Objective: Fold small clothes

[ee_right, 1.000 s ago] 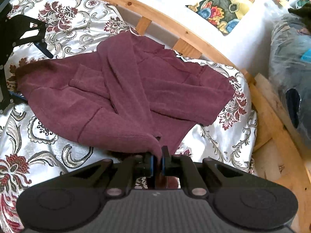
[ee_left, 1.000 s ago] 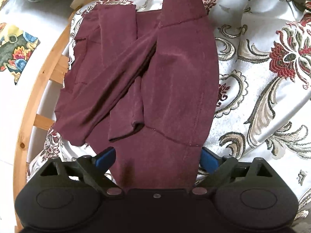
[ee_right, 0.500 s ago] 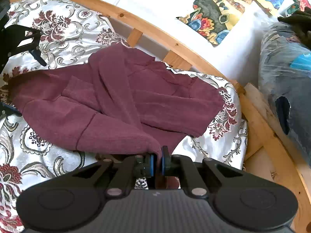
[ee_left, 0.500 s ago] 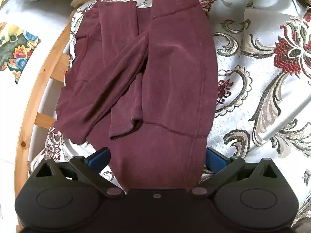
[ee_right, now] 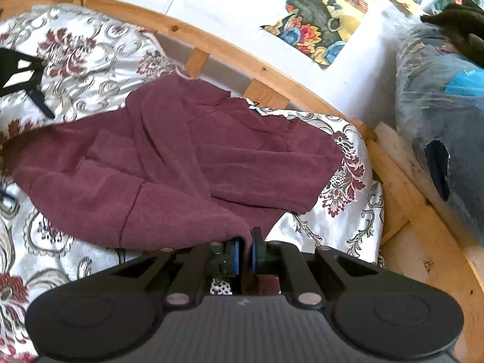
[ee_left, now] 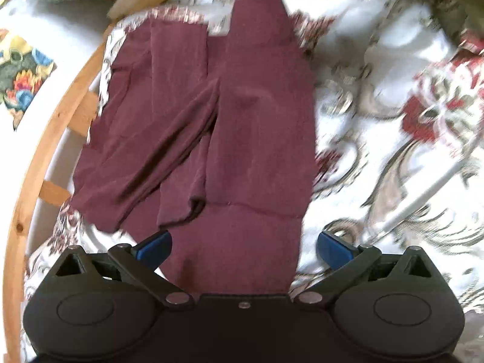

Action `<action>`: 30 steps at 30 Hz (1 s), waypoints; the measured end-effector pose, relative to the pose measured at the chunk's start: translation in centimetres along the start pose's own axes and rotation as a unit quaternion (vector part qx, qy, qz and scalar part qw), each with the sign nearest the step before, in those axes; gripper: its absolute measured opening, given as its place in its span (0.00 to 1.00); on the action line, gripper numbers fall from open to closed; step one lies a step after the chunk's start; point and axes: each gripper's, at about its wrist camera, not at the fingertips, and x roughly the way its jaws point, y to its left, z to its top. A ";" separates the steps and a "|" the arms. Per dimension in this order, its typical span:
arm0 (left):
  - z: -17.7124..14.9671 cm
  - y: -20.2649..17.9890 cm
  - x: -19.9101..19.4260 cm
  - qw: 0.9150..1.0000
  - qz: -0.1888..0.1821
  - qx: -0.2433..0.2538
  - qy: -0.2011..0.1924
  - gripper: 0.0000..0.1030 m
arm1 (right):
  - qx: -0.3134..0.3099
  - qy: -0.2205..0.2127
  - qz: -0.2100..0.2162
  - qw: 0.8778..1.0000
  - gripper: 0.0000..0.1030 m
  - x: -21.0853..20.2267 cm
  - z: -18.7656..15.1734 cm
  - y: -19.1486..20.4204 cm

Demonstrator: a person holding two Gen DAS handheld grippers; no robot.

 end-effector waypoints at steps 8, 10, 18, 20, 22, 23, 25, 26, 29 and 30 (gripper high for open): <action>3.5 -2.1 -0.8 0.997 -0.007 0.035 -0.066 0.99 | 0.034 -0.010 0.012 0.999 0.09 0.0 -0.1 -0.8; 5.0 -2.4 -0.1 0.997 0.005 0.018 -0.068 0.99 | 0.051 -0.013 0.019 0.998 0.09 0.0 -0.1 -1.4; 10.2 -5.2 4.6 0.991 0.111 -0.064 -0.032 0.93 | 0.088 -0.031 0.039 0.995 0.09 -0.6 -0.3 -2.7; 10.5 -5.2 5.4 0.988 0.119 -0.095 -0.012 0.87 | 0.089 -0.032 0.042 0.995 0.09 -0.7 -0.4 -2.7; 10.6 -5.2 5.5 0.985 0.140 -0.100 0.001 0.77 | 0.089 -0.033 0.042 0.995 0.09 -0.7 -0.4 -2.7; 10.4 -5.3 5.5 0.983 0.157 -0.092 0.009 0.74 | 0.091 -0.034 0.041 0.994 0.09 -0.8 -0.4 -2.7; 9.7 -5.1 5.4 0.981 0.180 -0.070 0.030 0.69 | 0.094 -0.040 0.037 0.994 0.08 -1.1 -0.4 -2.9; 9.2 -4.9 5.5 0.980 0.184 -0.060 0.045 0.67 | 0.097 -0.045 0.034 0.994 0.08 -1.3 -0.4 -2.9; 7.2 -3.4 5.3 0.977 0.188 -0.051 0.088 0.53 | 0.106 -0.050 0.026 0.993 0.08 -1.6 -0.4 -3.2; 6.6 -3.0 4.9 0.976 0.185 -0.052 0.098 0.49 | 0.107 -0.050 0.025 0.993 0.08 -1.6 -0.4 -3.4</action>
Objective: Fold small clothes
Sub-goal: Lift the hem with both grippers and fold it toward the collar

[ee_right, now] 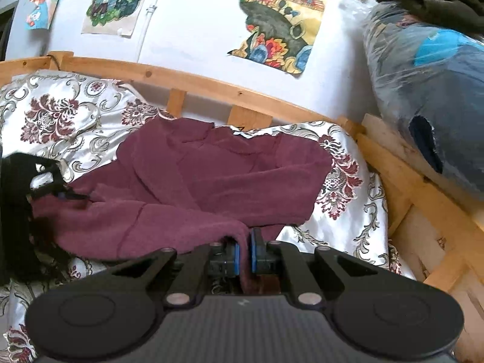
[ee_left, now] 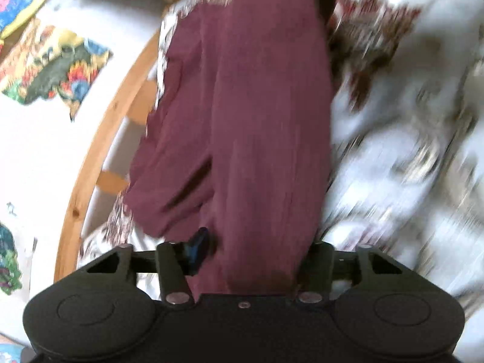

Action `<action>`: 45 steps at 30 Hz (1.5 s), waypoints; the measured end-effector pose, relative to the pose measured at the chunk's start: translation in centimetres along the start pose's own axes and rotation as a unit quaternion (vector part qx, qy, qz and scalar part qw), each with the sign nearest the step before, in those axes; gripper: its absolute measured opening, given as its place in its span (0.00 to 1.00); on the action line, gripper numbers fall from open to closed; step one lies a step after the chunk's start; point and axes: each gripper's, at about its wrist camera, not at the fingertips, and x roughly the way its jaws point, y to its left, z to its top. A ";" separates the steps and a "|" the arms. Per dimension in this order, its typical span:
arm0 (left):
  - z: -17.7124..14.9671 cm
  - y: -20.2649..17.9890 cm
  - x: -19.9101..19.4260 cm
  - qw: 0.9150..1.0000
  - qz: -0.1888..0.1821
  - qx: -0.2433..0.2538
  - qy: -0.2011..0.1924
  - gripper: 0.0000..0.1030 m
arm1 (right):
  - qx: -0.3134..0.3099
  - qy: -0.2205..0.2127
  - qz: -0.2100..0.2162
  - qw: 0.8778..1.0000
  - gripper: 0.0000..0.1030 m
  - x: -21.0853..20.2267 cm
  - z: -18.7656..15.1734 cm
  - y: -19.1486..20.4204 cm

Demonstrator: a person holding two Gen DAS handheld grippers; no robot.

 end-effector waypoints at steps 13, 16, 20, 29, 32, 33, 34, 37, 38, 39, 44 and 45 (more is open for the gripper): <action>-5.0 11.6 1.5 0.990 -0.054 -0.106 0.070 0.04 | 0.015 0.001 -0.014 1.000 0.08 0.1 0.0 -0.4; -5.1 12.4 0.9 0.991 -0.033 -0.116 0.050 0.03 | 0.011 0.000 -0.016 1.000 0.07 0.1 -0.1 -0.2; -4.6 13.5 -1.0 0.994 -0.003 -0.110 0.017 0.03 | -0.002 -0.004 -0.020 1.000 0.07 -0.9 0.5 0.0; -6.7 14.8 -9.5 0.993 0.006 -0.107 -0.052 0.03 | -0.097 0.021 -0.031 0.995 0.06 -7.6 2.0 1.9; -8.2 14.0 -12.7 0.991 -0.010 -0.114 -0.069 0.03 | -0.115 0.030 -0.030 0.992 0.06 -10.4 1.6 3.2; -8.7 13.7 -13.4 0.991 -0.016 -0.116 -0.071 0.03 | -0.118 0.035 -0.029 0.992 0.06 -11.2 1.5 3.6; -9.2 13.3 -14.1 0.990 -0.025 -0.119 -0.071 0.03 | -0.120 0.041 -0.028 0.991 0.06 -12.0 1.4 4.0; -10.7 12.3 -15.9 0.988 -0.057 -0.126 -0.067 0.03 | -0.126 0.058 -0.025 0.990 0.06 -14.3 1.0 5.2; -11.2 12.3 -16.2 0.987 -0.066 -0.130 -0.067 0.03 | -0.126 0.063 -0.023 0.990 0.06 -15.0 1.0 5.5; -11.6 12.0 -16.7 0.986 -0.072 -0.134 -0.067 0.03 | -0.122 0.069 -0.021 0.990 0.06 -15.7 0.9 5.8; -12.8 11.9 -18.0 0.980 -0.093 -0.162 -0.076 0.03 | -0.114 0.085 -0.018 0.990 0.06 -17.4 0.7 6.3; -12.8 12.3 -17.8 0.977 -0.096 -0.173 -0.076 0.03 | -0.110 0.085 -0.019 0.990 0.06 -17.4 0.8 6.3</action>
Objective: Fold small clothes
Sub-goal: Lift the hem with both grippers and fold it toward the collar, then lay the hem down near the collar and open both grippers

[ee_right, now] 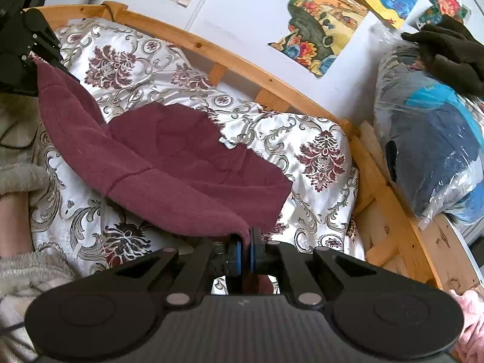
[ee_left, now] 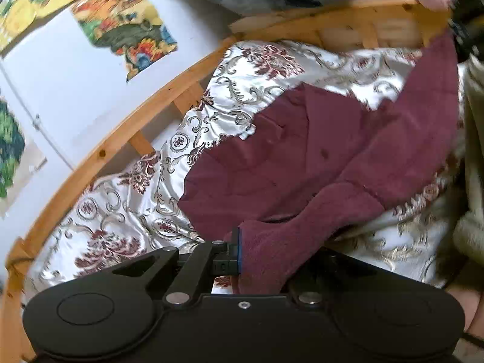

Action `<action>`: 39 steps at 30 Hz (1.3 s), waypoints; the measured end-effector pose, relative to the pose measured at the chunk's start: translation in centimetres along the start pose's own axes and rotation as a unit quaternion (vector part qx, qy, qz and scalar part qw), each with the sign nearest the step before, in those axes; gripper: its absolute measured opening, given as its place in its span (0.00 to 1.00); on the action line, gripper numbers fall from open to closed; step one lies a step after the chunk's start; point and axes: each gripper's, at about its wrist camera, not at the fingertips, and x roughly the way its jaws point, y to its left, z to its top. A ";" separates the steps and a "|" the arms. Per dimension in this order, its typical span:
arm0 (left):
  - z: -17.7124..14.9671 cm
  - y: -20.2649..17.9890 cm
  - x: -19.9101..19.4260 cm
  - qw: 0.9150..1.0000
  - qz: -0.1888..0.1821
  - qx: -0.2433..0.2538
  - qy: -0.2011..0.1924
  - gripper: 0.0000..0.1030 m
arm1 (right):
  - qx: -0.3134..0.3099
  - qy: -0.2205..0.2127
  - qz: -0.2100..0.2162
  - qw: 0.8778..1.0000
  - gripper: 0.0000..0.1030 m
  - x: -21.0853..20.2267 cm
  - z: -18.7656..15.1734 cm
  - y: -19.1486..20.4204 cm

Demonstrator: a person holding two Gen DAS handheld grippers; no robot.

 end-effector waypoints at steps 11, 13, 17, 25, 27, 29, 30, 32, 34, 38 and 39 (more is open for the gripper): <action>6.3 5.8 5.9 0.994 0.073 -0.083 -0.009 0.03 | 0.027 -0.042 -0.058 0.997 0.07 7.4 4.9 -4.6; 7.2 7.4 7.9 0.992 0.072 -0.102 0.003 0.03 | 0.033 -0.047 -0.061 0.996 0.07 10.1 6.2 -5.4; 7.9 11.1 12.9 0.987 0.054 -0.149 0.041 0.03 | 0.049 -0.059 -0.059 0.995 0.07 16.0 8.1 -6.3; 6.3 13.5 21.4 0.970 0.039 -0.232 0.066 0.05 | 0.101 -0.045 -0.030 0.993 0.07 25.1 7.8 -6.5; 5.9 13.0 22.4 0.972 0.040 -0.224 0.066 0.05 | 0.106 -0.027 -0.020 0.994 0.07 26.4 7.3 -6.6; 5.9 12.5 23.2 0.975 0.042 -0.209 0.066 0.05 | 0.110 -0.018 -0.014 0.994 0.07 27.3 7.1 -6.8; 5.8 12.5 23.7 0.975 0.041 -0.208 0.069 0.05 | 0.111 -0.018 -0.018 0.993 0.08 27.5 7.0 -6.8; 5.7 12.7 24.5 0.973 0.032 -0.216 0.077 0.05 | 0.120 -0.017 -0.024 0.992 0.08 27.9 6.8 -6.6; 5.3 13.1 25.2 0.969 0.023 -0.230 0.083 0.05 | 0.122 -0.014 -0.025 0.992 0.08 28.2 6.6 -6.3; 4.7 13.6 25.8 0.964 0.008 -0.251 0.091 0.05 | 0.113 -0.017 -0.031 0.993 0.08 28.3 6.5 -5.8; 4.6 13.6 25.8 0.964 0.007 -0.250 0.092 0.06 | 0.117 -0.019 -0.033 0.992 0.08 28.3 6.6 -5.8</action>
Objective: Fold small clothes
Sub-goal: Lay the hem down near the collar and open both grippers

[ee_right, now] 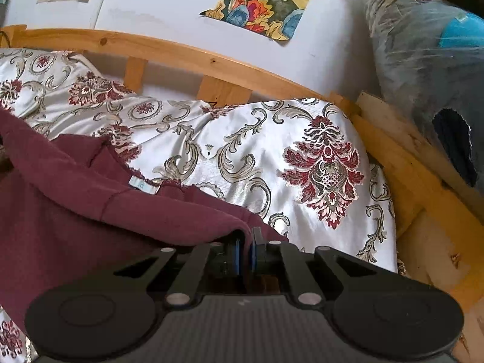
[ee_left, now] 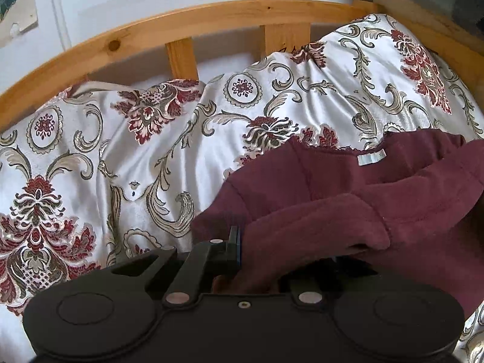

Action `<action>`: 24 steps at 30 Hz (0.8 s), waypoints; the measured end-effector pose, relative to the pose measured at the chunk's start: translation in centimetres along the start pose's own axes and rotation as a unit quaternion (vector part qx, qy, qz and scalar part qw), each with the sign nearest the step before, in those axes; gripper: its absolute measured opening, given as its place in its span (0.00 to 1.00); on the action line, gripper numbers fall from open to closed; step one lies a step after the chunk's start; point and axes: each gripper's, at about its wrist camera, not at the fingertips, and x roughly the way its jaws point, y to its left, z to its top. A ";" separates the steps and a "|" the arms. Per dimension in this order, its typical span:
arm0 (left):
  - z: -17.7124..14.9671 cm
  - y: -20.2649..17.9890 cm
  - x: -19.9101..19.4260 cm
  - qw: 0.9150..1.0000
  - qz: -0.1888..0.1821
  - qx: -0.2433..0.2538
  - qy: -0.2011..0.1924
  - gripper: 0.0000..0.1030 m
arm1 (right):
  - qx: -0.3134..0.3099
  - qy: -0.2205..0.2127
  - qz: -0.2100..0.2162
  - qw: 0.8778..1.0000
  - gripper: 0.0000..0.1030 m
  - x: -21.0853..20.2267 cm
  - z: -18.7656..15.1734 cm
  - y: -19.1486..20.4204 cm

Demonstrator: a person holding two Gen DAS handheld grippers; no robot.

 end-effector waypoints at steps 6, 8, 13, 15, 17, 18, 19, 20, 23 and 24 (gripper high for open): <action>0.8 1.1 0.9 0.999 -0.021 -0.032 0.016 0.07 | 0.031 0.008 0.004 0.999 0.09 1.4 1.0 -0.3; 1.3 1.9 1.6 0.997 -0.035 -0.060 0.026 0.07 | 0.041 0.013 0.007 0.999 0.09 2.3 1.1 -0.5; 1.7 2.2 2.9 0.996 -0.038 -0.065 0.037 0.12 | 0.070 0.022 0.022 0.997 0.10 4.3 0.9 -1.2; 1.9 2.5 3.2 0.996 -0.040 -0.073 0.038 0.18 | 0.085 0.025 0.029 0.996 0.11 4.7 1.0 -1.7; 2.0 3.2 3.4 0.995 -0.041 -0.089 0.036 0.26 | 0.095 0.028 0.027 0.995 0.11 4.8 0.9 -2.1; 2.1 3.6 3.5 0.993 -0.044 -0.100 0.036 0.29 | 0.099 0.030 0.031 0.994 0.12 4.9 0.9 -2.3; 2.1 4.0 3.5 0.992 -0.044 -0.110 0.034 0.30 | 0.106 0.032 0.037 0.993 0.14 5.0 0.9 -2.5; 2.1 4.3 3.4 0.992 -0.038 -0.119 0.030 0.30 | 0.115 0.033 0.043 0.992 0.15 5.0 0.8 -2.8; 2.2 5.0 3.1 0.992 -0.022 -0.126 0.018 0.30 | 0.155 0.037 0.065 0.985 0.25 5.3 0.6 -3.8; 2.2 5.2 3.0 0.991 -0.020 -0.131 0.016 0.30 | 0.178 0.041 0.075 0.980 0.27 5.4 0.5 -4.3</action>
